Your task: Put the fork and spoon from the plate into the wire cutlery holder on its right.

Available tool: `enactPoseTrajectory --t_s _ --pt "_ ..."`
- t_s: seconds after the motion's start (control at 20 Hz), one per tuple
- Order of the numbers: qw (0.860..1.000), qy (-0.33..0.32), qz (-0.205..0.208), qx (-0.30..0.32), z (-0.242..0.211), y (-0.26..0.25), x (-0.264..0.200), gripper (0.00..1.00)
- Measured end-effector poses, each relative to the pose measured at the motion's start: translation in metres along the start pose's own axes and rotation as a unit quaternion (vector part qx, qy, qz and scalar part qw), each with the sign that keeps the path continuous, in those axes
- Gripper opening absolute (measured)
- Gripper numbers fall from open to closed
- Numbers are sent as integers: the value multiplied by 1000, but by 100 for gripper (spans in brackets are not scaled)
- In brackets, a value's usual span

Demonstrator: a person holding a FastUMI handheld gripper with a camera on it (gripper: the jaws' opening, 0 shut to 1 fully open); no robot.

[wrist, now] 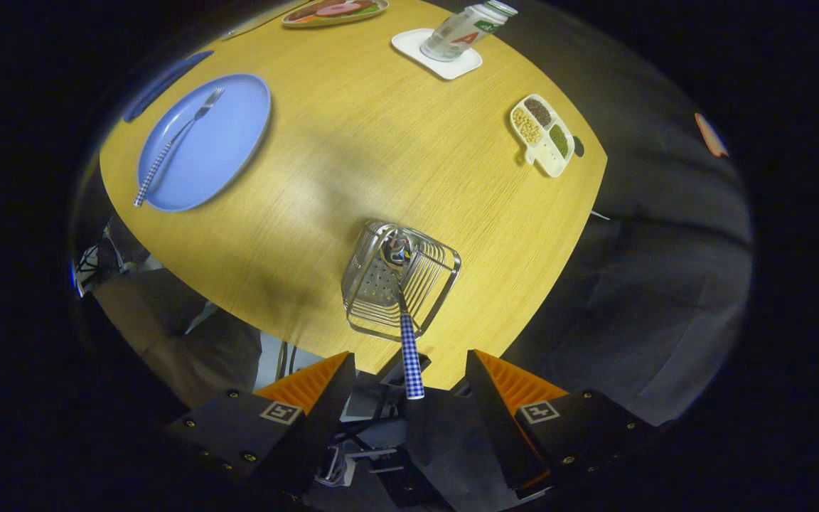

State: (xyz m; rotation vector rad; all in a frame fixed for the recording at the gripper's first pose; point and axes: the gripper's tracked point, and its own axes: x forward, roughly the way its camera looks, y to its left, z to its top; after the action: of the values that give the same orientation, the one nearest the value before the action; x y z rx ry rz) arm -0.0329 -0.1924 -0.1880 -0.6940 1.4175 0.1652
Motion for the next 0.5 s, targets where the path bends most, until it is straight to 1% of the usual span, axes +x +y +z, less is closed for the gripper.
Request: enactPoseTrajectory --t_s 0.1,0.3,0.5 --pt "999 -28 -2 15 7 7 -15 95" --pt "995 -90 16 35 27 32 -38 95" --pt "984 -164 34 54 55 63 -58 95"
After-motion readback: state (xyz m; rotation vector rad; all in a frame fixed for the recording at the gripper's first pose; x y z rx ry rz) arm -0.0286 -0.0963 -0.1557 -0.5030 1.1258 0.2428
